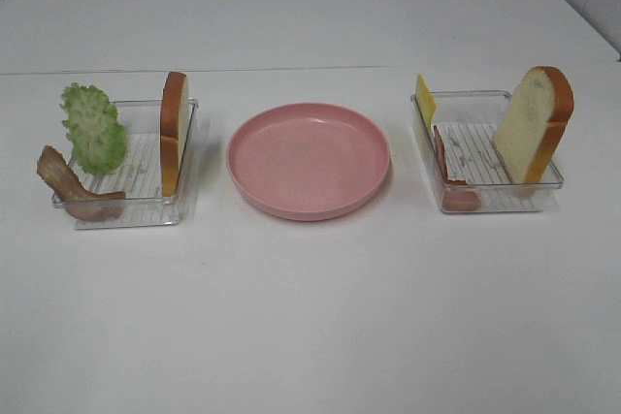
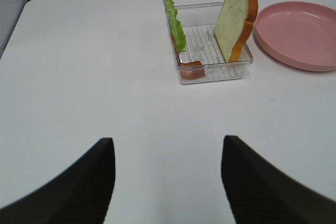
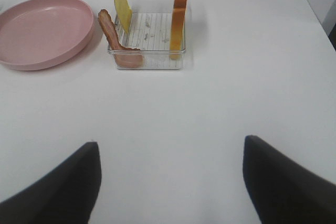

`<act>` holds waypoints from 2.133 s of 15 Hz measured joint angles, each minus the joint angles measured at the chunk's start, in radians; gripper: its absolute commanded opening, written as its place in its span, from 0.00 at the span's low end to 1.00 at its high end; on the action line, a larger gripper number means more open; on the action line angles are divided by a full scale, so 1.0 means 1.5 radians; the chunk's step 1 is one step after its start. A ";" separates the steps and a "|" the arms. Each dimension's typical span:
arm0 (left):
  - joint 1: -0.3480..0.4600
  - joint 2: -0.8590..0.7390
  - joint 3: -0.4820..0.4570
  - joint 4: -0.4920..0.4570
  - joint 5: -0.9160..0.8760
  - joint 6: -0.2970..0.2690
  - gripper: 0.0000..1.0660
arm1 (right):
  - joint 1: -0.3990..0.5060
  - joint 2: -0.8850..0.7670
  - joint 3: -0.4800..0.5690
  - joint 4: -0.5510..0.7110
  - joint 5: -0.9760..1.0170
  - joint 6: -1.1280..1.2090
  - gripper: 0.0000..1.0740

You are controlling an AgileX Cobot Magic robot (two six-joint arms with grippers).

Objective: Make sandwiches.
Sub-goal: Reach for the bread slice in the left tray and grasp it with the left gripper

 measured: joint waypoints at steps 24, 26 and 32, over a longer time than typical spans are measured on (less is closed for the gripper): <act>0.000 0.671 -0.377 -0.129 -0.012 -0.003 0.54 | 0.000 0.000 0.000 0.000 0.000 0.000 0.68; 0.000 0.869 -0.488 -0.132 0.029 -0.003 0.54 | 0.000 0.000 0.000 0.000 0.000 0.000 0.68; -0.069 1.088 -0.676 -0.121 0.080 -0.006 0.59 | 0.000 0.000 0.000 0.000 0.000 0.000 0.68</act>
